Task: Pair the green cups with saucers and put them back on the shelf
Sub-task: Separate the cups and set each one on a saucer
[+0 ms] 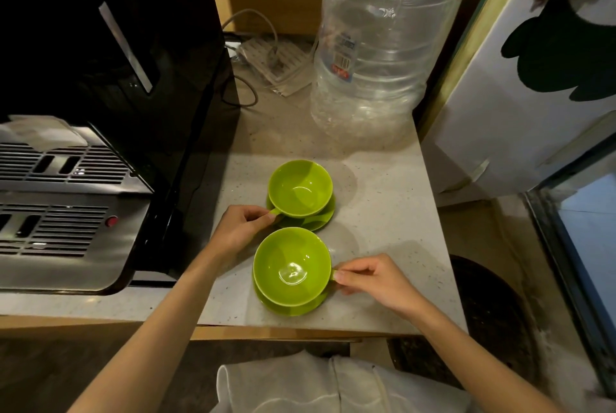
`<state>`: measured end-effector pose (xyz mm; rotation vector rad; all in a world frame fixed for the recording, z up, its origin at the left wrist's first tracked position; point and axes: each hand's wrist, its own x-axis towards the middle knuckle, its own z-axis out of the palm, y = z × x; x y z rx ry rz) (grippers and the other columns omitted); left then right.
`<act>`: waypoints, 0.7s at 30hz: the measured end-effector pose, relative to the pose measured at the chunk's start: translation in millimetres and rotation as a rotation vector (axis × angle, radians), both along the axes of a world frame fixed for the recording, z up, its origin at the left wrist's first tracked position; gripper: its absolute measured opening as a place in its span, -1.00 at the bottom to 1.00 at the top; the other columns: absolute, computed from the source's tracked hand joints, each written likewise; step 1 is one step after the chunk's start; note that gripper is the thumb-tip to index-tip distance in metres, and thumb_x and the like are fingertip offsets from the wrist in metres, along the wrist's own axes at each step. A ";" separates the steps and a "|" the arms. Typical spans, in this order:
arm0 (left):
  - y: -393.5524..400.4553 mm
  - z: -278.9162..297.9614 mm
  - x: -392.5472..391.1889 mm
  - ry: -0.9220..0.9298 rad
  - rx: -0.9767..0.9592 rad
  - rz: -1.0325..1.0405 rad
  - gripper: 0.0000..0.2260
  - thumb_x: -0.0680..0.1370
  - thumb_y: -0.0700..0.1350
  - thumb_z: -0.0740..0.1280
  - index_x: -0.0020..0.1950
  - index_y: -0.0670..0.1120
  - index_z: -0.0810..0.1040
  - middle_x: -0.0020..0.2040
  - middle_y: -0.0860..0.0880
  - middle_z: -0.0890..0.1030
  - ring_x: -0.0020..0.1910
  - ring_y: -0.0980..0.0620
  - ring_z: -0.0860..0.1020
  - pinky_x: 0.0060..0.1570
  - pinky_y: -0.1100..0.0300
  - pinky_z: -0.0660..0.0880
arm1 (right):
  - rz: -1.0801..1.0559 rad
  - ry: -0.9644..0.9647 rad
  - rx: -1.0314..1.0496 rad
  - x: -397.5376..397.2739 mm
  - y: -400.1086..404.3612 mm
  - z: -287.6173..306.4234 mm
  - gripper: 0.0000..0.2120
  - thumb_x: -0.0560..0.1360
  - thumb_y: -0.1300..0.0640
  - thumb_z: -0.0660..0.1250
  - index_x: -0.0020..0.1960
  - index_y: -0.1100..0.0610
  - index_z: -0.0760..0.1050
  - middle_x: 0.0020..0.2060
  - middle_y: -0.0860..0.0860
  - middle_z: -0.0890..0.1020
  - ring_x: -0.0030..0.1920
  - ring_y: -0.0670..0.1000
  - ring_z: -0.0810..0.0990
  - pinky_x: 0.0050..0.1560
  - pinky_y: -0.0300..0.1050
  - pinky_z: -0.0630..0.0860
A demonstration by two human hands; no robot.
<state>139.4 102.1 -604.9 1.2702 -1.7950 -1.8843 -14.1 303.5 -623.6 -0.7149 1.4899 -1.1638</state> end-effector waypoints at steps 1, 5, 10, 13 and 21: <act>0.0 0.7 0.4 -0.015 -0.025 -0.013 -0.88 0.49 -0.13 0.32 -0.21 0.01 0.62 -0.39 0.16 0.69 -0.38 0.23 0.65 -0.48 0.44 0.47 | 0.000 0.006 0.001 0.0 0.2 -0.1 -0.86 0.39 0.15 0.43 -0.12 -0.04 0.70 -0.16 -0.05 0.75 -0.13 -0.04 0.70 -0.13 -0.24 0.61; -0.9 1.5 1.4 -0.040 -0.061 -0.035 -0.87 0.49 -0.11 0.32 -0.23 0.03 0.62 -0.40 0.14 0.68 -0.40 0.24 0.64 -0.51 0.45 0.45 | 0.005 0.034 0.005 0.0 0.4 -0.1 -0.88 0.38 0.15 0.44 -0.17 -0.05 0.70 -0.22 -0.06 0.75 -0.16 -0.07 0.70 -0.16 -0.24 0.61; -1.2 -1.2 3.6 -0.018 -0.014 -0.032 -0.91 0.48 -0.09 0.34 -0.15 -0.02 0.64 -0.20 -0.02 0.71 -0.23 0.07 0.68 -0.34 0.29 0.57 | -0.003 0.062 0.005 -1.4 -0.3 2.0 -0.92 0.36 0.13 0.45 -0.20 -0.03 0.68 -0.27 -0.08 0.73 -0.21 -0.11 0.67 -0.21 -0.27 0.59; -1.7 -4.7 4.9 0.018 0.034 0.020 -0.93 0.48 -0.07 0.34 -0.08 0.02 0.60 -0.08 -0.07 0.67 -0.10 -0.01 0.67 -0.22 0.18 0.61 | -0.028 0.059 0.036 -5.8 -2.1 4.2 -0.93 0.41 0.11 0.40 -0.16 0.00 0.66 -0.27 -0.06 0.72 -0.22 -0.10 0.68 -0.20 -0.26 0.60; -19.2 -6.5 -8.8 -0.083 -0.013 0.199 -0.72 0.58 -0.21 0.15 0.25 -0.28 0.45 -0.05 -0.17 0.57 -0.16 -0.02 0.56 -0.16 0.18 0.53 | -0.344 -0.058 0.130 -40.3 -64.4 21.5 -0.75 0.54 0.26 0.22 0.20 0.27 0.45 0.02 0.29 0.60 -0.14 0.14 0.64 -0.27 -0.23 0.63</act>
